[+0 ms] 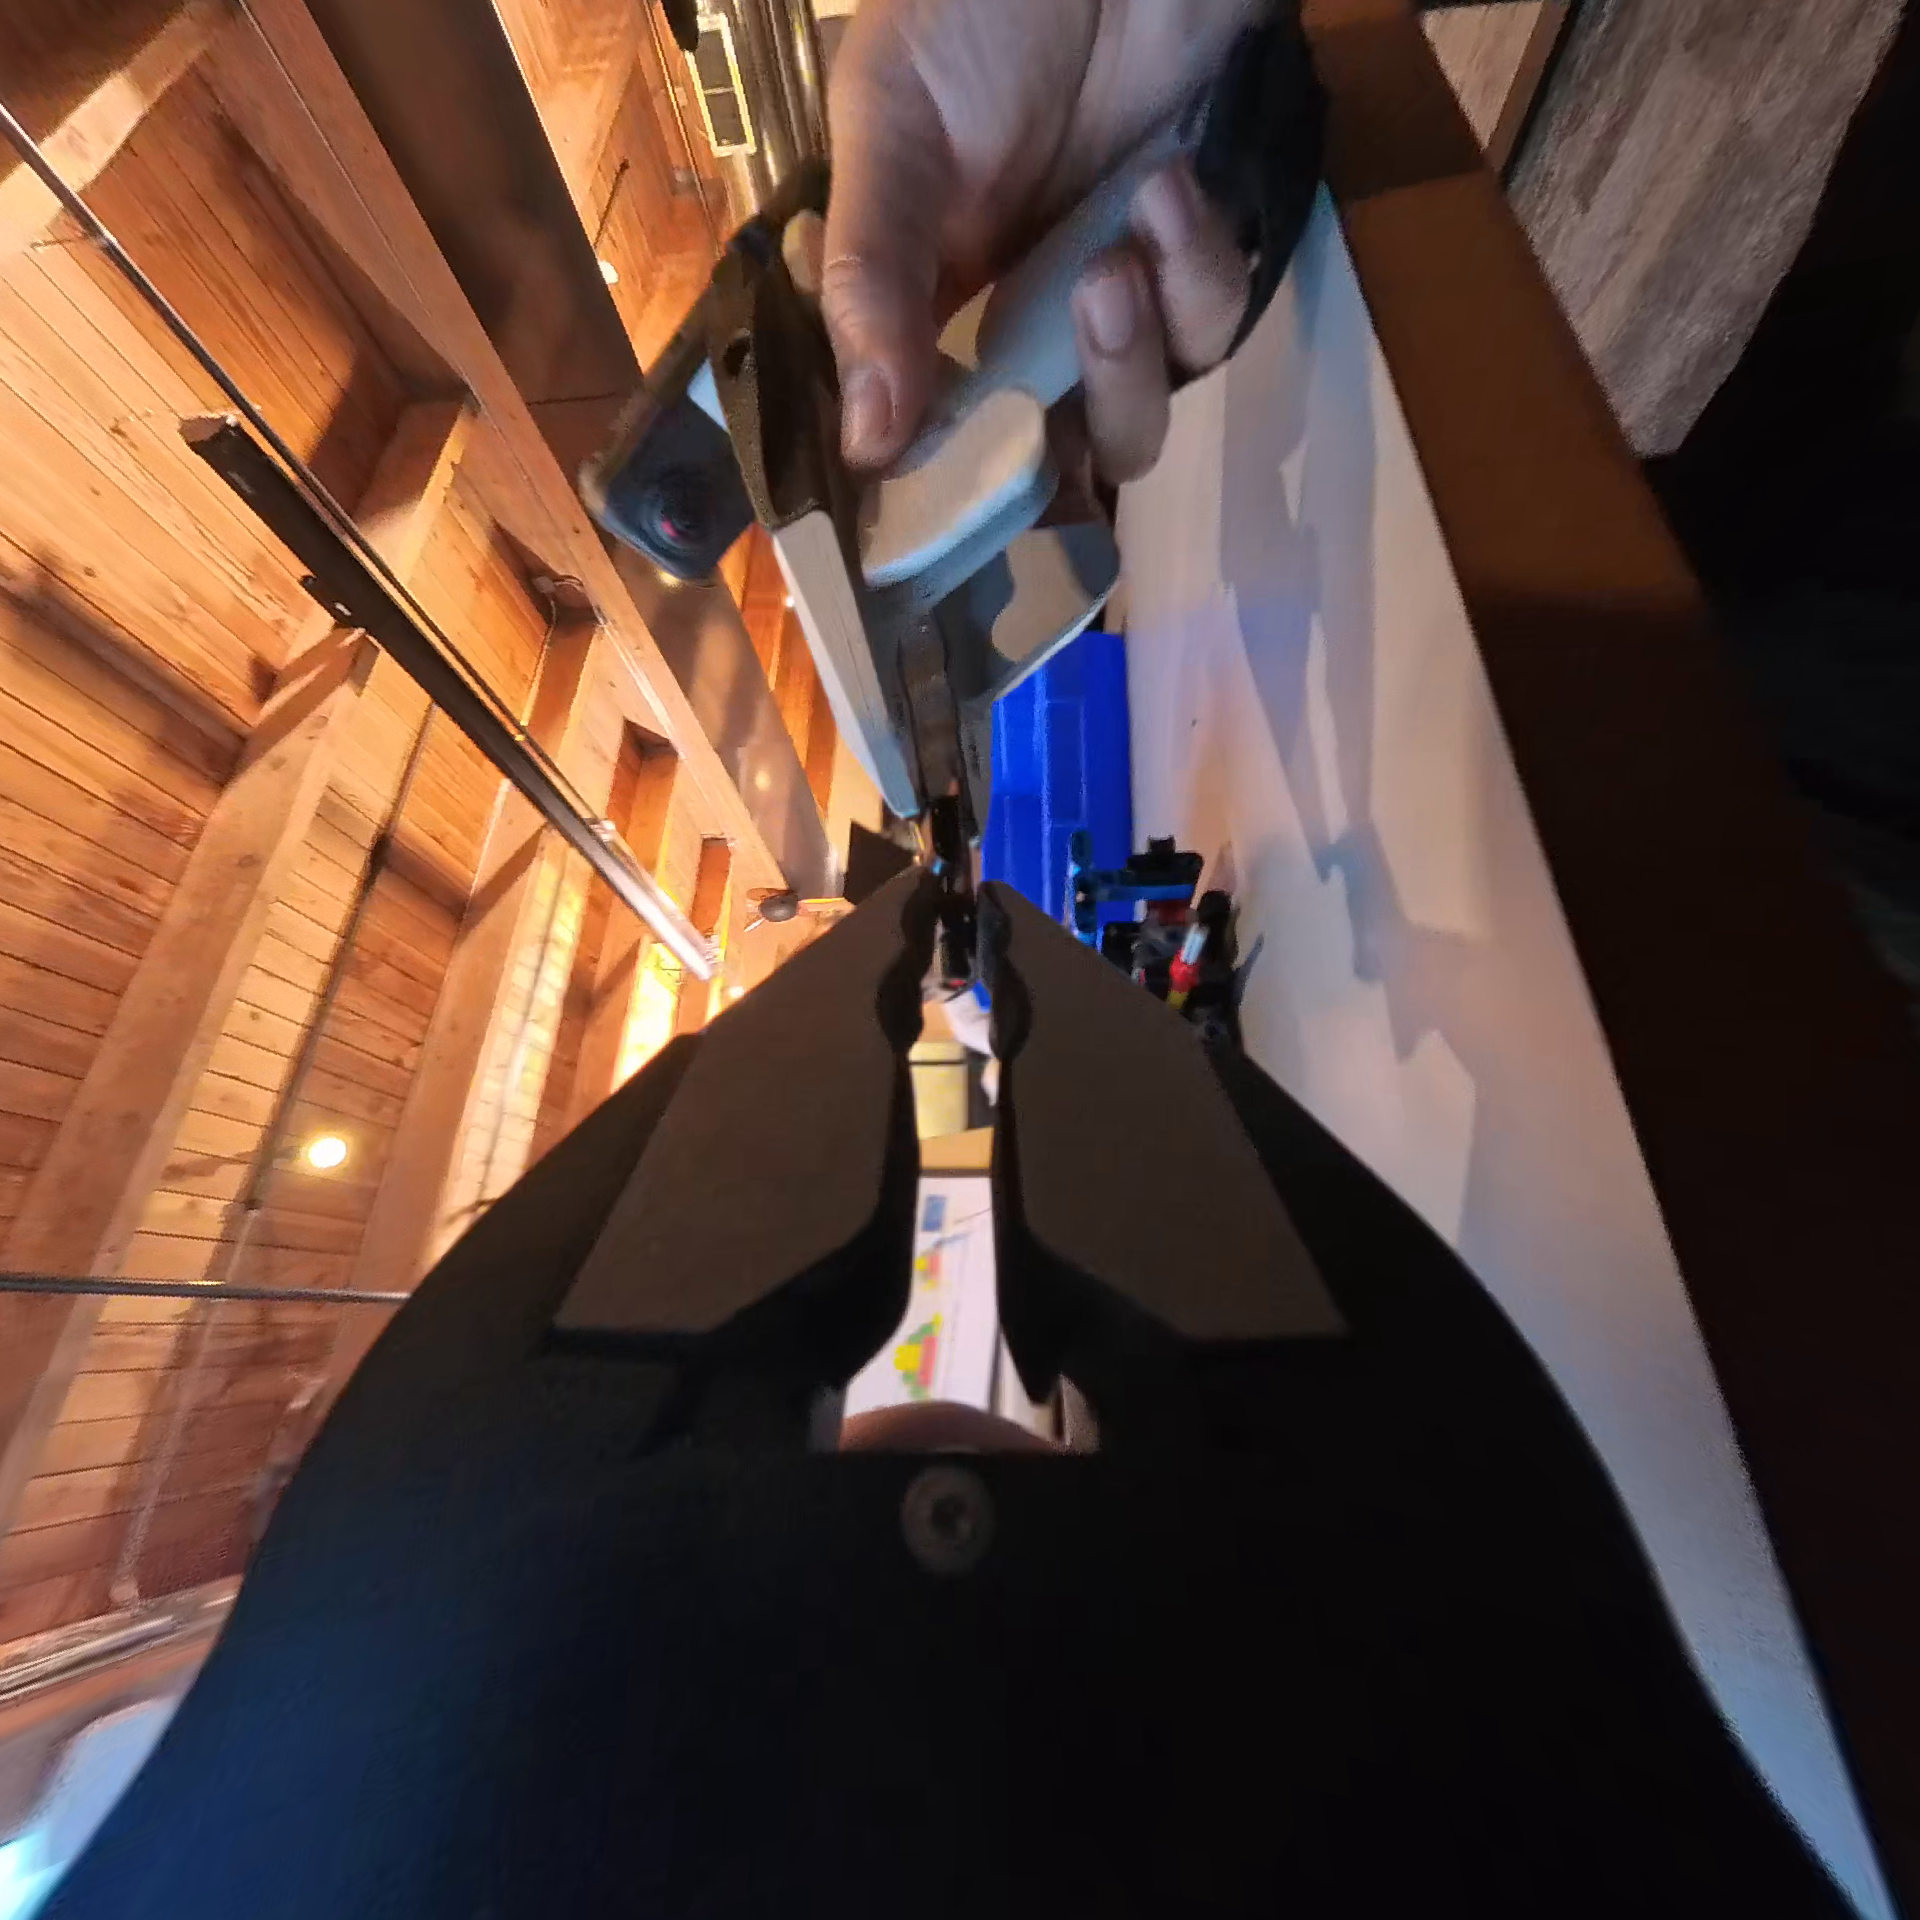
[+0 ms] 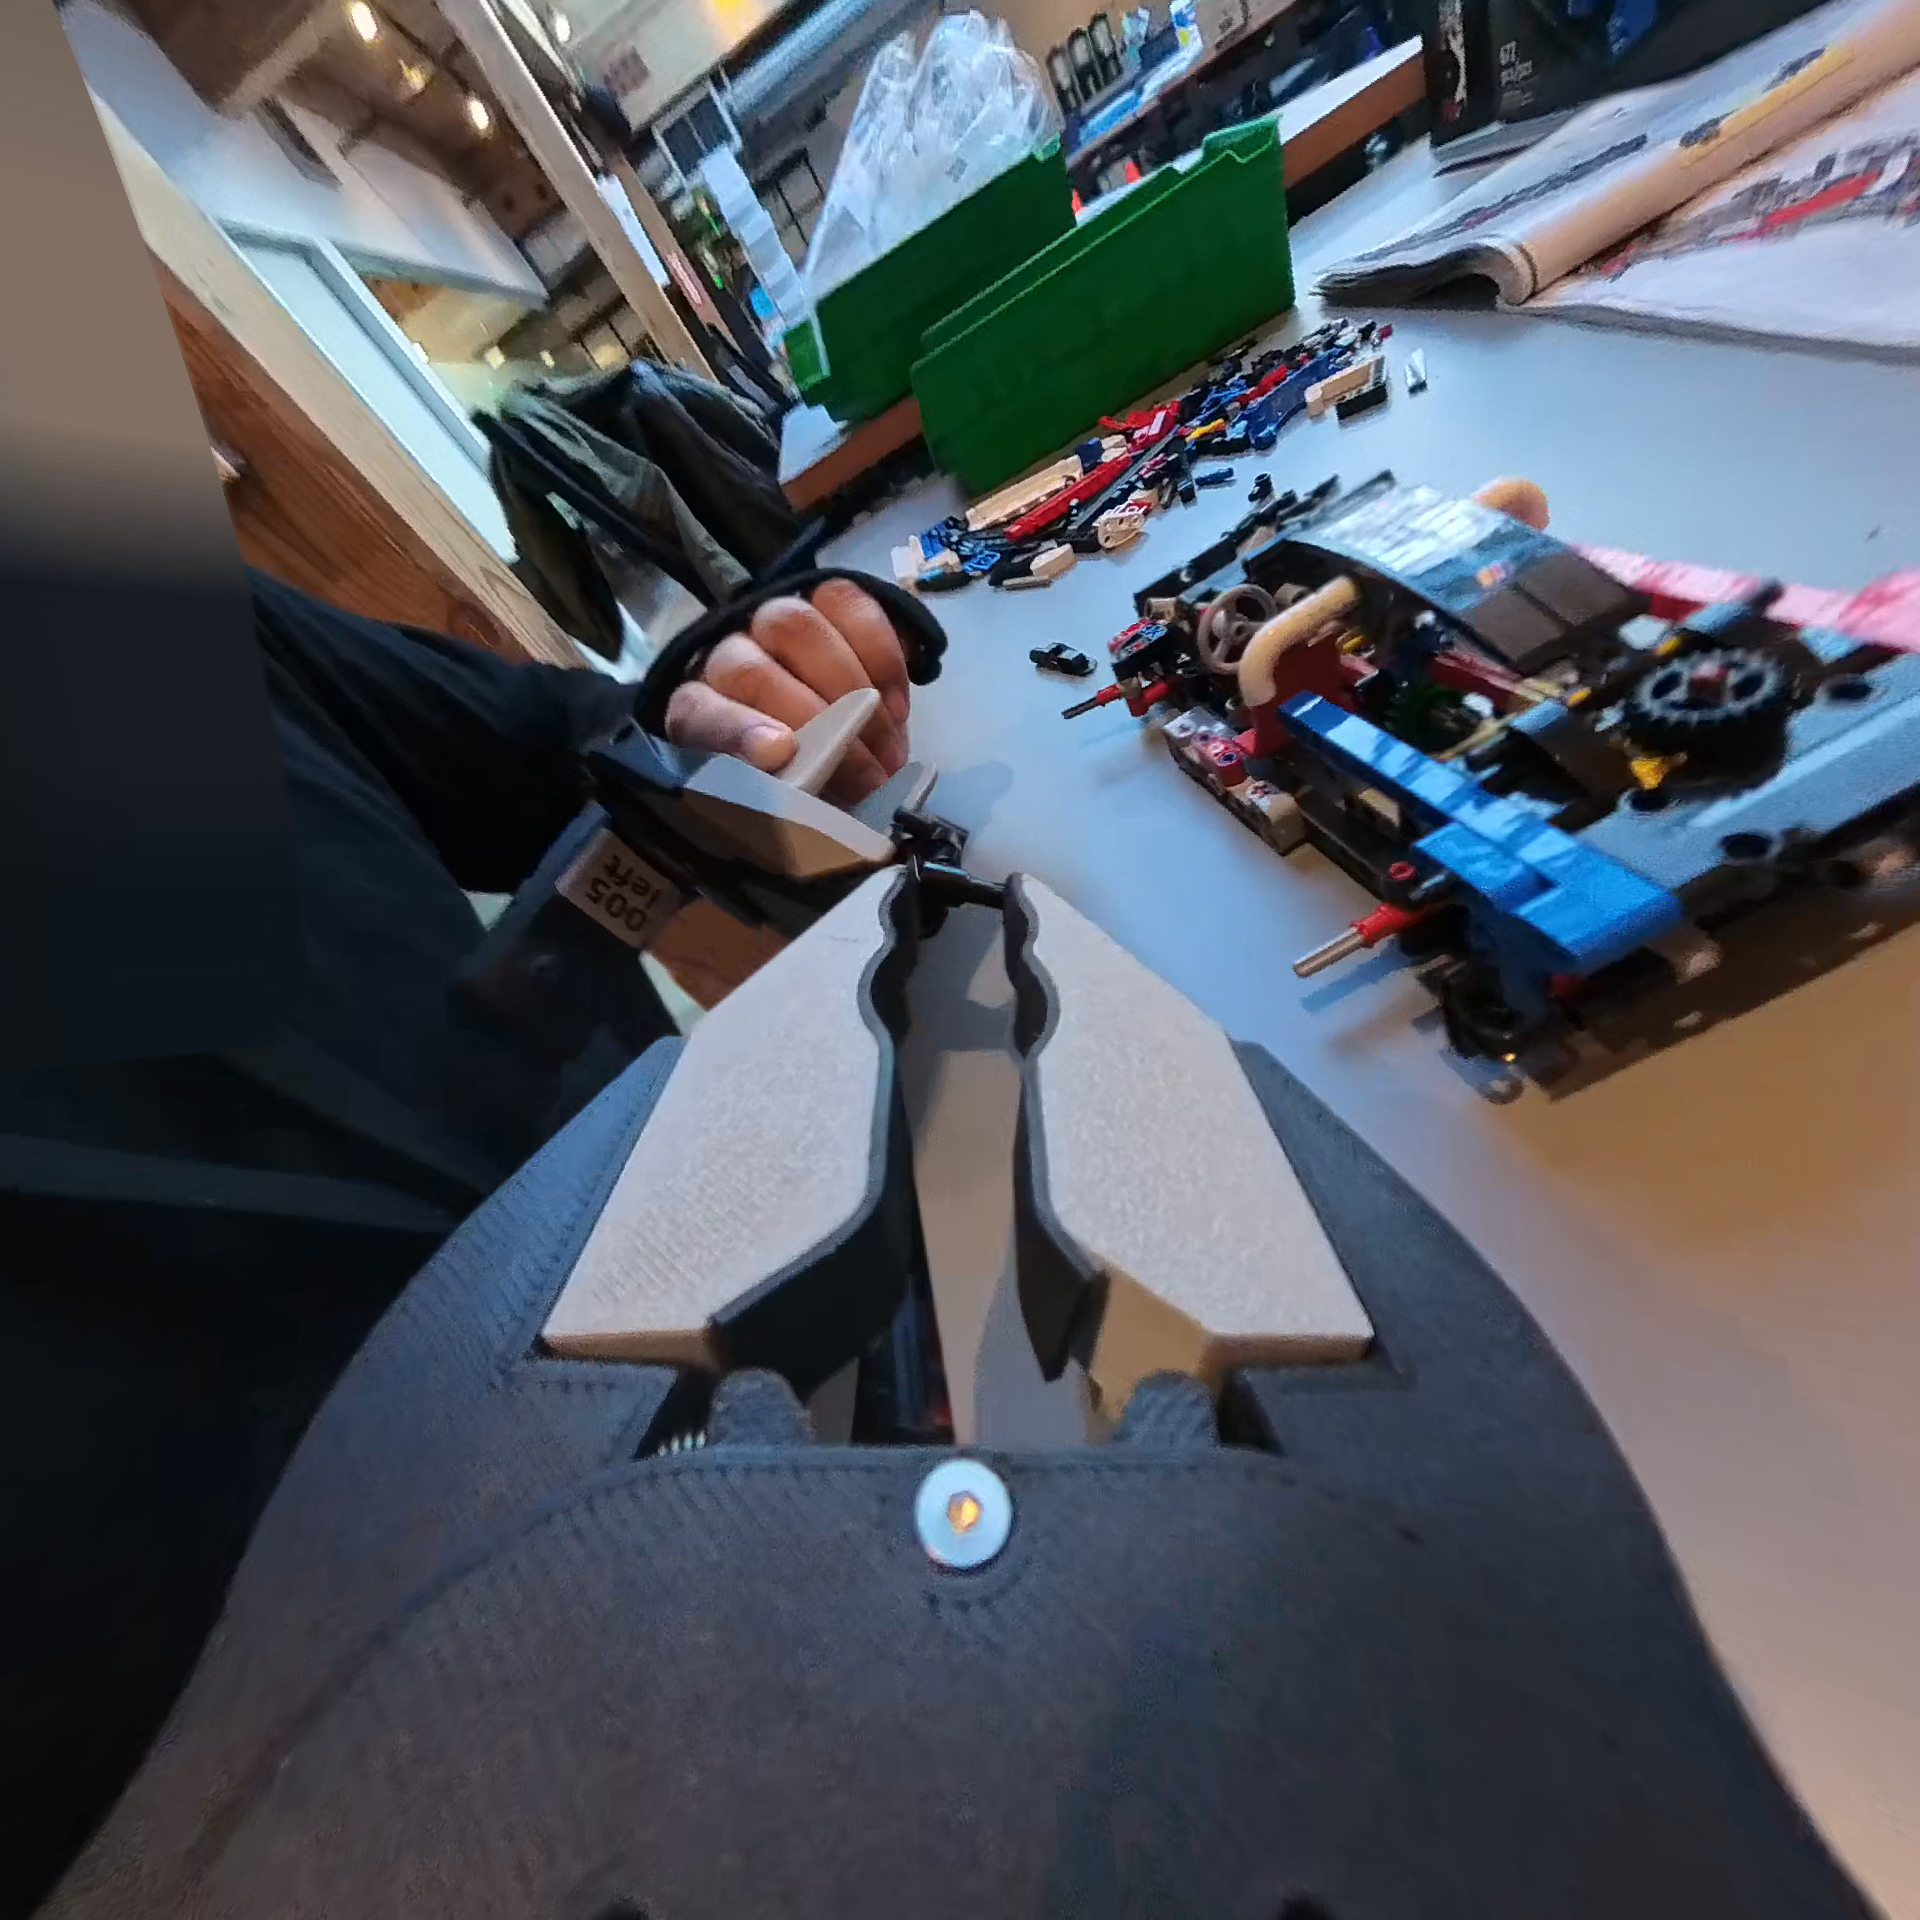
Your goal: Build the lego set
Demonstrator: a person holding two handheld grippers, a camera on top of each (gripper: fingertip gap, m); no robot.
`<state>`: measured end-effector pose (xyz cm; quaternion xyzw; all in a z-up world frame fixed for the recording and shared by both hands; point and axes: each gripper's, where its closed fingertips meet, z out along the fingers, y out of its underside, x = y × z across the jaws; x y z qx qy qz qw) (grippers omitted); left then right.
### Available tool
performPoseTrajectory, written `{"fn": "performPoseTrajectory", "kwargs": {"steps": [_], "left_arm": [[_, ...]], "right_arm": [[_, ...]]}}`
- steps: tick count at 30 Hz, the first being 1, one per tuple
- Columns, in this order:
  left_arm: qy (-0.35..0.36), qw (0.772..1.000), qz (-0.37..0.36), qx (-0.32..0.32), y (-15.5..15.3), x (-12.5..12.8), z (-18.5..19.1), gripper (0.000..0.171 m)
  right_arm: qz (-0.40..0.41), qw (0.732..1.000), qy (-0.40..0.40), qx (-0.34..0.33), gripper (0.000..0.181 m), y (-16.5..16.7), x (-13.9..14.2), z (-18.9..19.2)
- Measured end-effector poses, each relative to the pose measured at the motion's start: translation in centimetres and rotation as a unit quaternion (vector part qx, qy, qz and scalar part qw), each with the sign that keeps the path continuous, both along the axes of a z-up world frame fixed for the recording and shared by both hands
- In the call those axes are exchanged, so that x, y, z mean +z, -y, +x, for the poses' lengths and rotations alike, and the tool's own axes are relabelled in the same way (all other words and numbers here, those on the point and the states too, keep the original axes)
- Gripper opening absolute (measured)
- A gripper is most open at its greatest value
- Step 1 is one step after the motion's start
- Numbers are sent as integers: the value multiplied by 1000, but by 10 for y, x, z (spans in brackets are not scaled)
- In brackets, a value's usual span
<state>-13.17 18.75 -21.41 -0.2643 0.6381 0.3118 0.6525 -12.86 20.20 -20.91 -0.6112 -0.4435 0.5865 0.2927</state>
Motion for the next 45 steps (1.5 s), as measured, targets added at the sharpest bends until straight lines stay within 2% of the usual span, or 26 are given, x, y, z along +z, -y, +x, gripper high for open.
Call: {"fn": "performPoseTrajectory", "kwargs": {"steps": [3,6,8,10,12,14,18,20,23,26,29,31,33,35,37,43,45], "left_arm": [[40,994,-95,-31,3,-1,0,2],[64,979,-185,-57,6,-10,1,2],[89,963,-245,-70,5,-12,-1,3],[102,958,-260,-73,2,-9,-4,3],[88,963,-245,-63,1,-11,-6,3],[62,973,-217,-54,1,-16,-5,2],[33,987,-157,-33,-2,-17,-5,2],[30,987,-153,-34,-1,-17,-4,2],[33,986,-159,-34,-3,-17,-6,2],[41,984,-171,-37,-3,-16,-6,2],[54,976,-203,-48,-1,-17,-5,2],[68,964,-249,-59,2,-20,-3,3],[79,955,-277,-68,3,-21,-3,3],[65,937,-331,-86,9,-34,0,4],[49,903,-413,-110,20,-50,3,4],[26,907,-410,-96,16,-58,1,4],[5,915,-392,-90,17,-64,1,5]], "right_arm": [[139,990,25,12,13,5,-4,3],[297,953,60,20,13,8,-11,5],[360,930,69,20,13,9,-12,3],[345,936,66,8,13,6,-8,1],[276,958,74,-3,17,-1,-9,1],[187,979,84,5,28,-3,-12,3],[22,996,78,45,25,4,-11,3],[-11,996,83,43,16,2,-16,2],[-12,996,81,37,9,-1,-17,0],[20,997,73,34,6,-1,-15,-1],[109,991,69,32,1,1,-13,-2],[194,977,82,31,1,2,-17,-1],[242,966,91,26,1,2,-21,-1],[241,963,113,41,2,4,-30,1],[243,960,135,44,12,3,-40,3],[201,968,136,61,26,7,-42,1],[181,969,155,63,18,8,-48,-5]]}}
